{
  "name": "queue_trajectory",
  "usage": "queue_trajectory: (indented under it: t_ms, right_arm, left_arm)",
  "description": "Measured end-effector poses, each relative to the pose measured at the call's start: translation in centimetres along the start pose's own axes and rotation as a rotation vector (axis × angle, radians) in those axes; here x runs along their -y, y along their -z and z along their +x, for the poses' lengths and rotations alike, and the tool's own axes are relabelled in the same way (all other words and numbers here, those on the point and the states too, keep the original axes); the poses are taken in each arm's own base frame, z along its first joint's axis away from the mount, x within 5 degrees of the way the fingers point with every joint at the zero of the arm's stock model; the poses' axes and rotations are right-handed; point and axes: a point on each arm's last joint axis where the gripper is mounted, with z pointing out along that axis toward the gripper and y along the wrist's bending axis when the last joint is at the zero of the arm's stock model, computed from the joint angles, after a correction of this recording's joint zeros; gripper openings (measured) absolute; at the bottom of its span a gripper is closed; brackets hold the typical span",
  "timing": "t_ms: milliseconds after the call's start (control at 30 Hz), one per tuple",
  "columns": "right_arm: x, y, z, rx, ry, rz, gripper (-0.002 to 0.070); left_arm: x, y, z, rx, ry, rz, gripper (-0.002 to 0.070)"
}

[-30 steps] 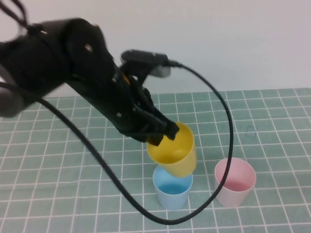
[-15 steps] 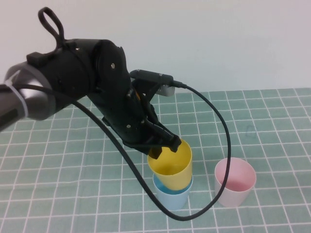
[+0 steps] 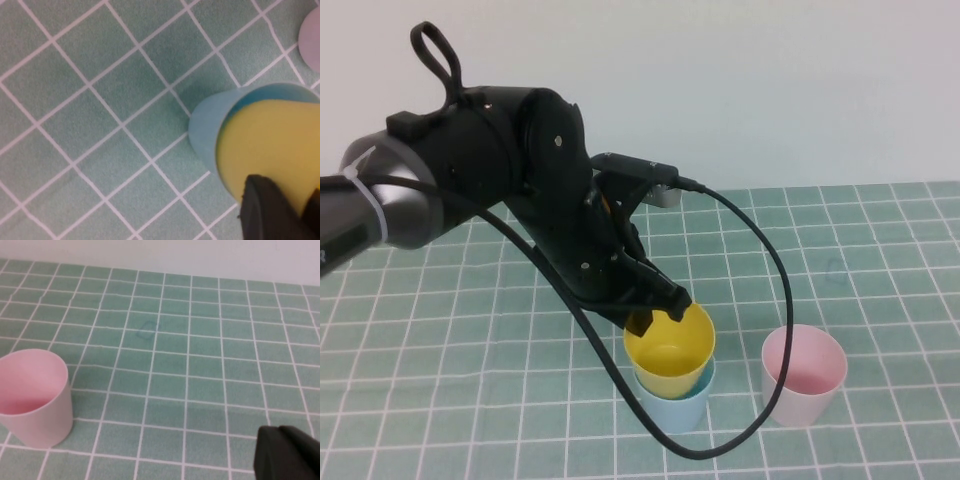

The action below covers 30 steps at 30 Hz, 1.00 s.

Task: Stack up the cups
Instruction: Place the yellow cup on the blue cup, then pick up the pink cup

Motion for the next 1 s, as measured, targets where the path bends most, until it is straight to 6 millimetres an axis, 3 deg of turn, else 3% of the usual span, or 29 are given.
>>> queue_trajectory:
  t_ms: [133,367,500,600,700,833,1000]
  right_arm:
    - [0.0,0.0,0.0,0.0,-0.005,0.0,-0.0001]
    - [-0.2,0.5,-0.6,-0.029,-0.002,-0.022,-0.0001]
    - [-0.5,1.5,-2.3,-0.052,0.032,-0.067,-0.0001]
    - [-1.0,2.1,-3.7,-0.117,0.076,-0.13,-0.0001]
    - [-1.6,2.3,-5.1,-0.197,0.117,-0.202,-0.0001]
    - [-2.3,1.2,-7.1,-0.312,0.18,-0.297,0.0]
    - [-3.6,-2.7,-9.0,-0.472,0.207,-0.408,0.0063]
  left_arm:
    - [0.0,0.0,0.0,0.0,-0.001,-0.005,0.0144]
    - [-0.7,1.6,0.3,0.024,-0.007,-0.104,0.0177]
    - [-1.1,4.7,0.5,0.115,0.008,-0.19,0.0128]
    - [-1.1,7.9,0.8,0.244,0.02,-0.241,0.0045]
    - [-0.8,11.2,1.3,0.381,0.035,-0.253,0.0013]
    - [-0.2,14.3,3.1,0.554,0.032,-0.258,0.0002]
    - [0.2,14.5,7.2,0.693,0.026,-0.259,-0.0001]
